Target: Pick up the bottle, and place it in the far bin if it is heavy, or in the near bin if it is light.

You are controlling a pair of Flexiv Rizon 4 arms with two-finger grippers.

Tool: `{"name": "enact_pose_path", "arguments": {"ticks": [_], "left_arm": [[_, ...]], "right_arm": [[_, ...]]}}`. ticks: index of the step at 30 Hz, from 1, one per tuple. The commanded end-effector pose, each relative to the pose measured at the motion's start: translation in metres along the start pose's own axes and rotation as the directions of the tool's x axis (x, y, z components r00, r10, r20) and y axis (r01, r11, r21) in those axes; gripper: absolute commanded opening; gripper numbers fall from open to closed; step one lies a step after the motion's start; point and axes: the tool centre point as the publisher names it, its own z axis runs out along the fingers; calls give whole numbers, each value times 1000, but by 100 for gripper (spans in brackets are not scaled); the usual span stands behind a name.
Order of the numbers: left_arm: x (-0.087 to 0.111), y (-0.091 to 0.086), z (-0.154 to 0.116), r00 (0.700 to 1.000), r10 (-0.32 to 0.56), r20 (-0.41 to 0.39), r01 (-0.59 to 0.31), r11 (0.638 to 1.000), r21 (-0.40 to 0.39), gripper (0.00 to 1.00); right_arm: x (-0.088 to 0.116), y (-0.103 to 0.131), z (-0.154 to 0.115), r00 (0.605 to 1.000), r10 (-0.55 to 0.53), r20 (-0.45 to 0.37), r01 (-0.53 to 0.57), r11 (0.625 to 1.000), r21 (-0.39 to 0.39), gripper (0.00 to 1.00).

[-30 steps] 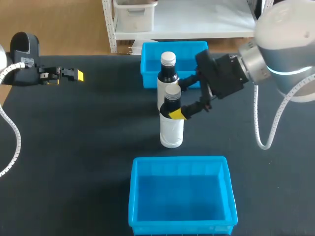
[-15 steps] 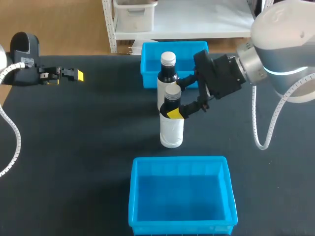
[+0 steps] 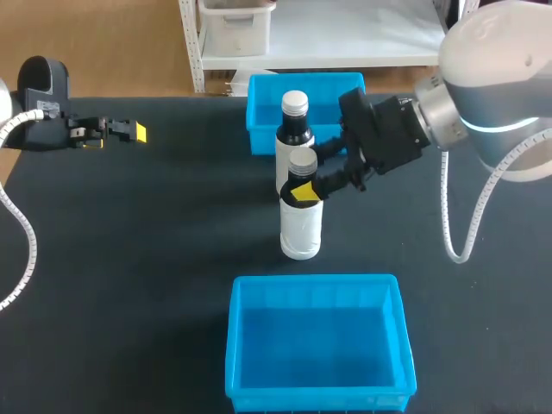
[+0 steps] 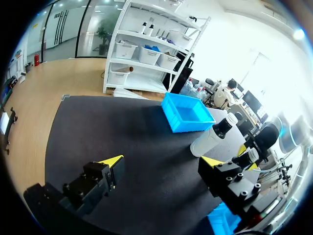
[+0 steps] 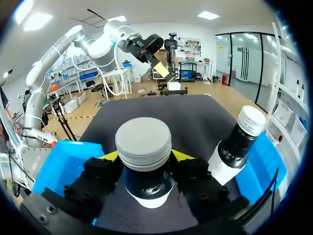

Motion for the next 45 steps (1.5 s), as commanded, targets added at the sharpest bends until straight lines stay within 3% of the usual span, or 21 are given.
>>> {"name": "enact_pose_path", "arguments": {"ticks": [1, 7, 9, 11, 30, 45], "left_arm": [[0, 0, 0, 1000, 0, 0, 0, 1000, 0, 100], [0, 0, 0, 1000, 0, 0, 0, 1000, 0, 100], [0, 0, 0, 1000, 0, 0, 0, 1000, 0, 100], [0, 0, 0, 1000, 0, 0, 0, 1000, 0, 100], [0, 0, 0, 1000, 0, 0, 0, 1000, 0, 100], [0, 0, 0, 1000, 0, 0, 0, 1000, 0, 100]], "right_arm": [[0, 0, 0, 1000, -2, -1, 2, 1000, 2, 49], [-1, 1, 0, 1000, -4, -5, 5, 1000, 2, 39], [-2, 1, -1, 1000, -7, -5, 7, 1000, 3, 25], [-4, 3, -2, 1000, -10, -7, 10, 1000, 3, 0], [-45, 17, -67, 997, -76, -17, 77, 995, 67, 0], [-40, 18, -116, 999, -53, -10, 54, 994, 98, 0]]}}
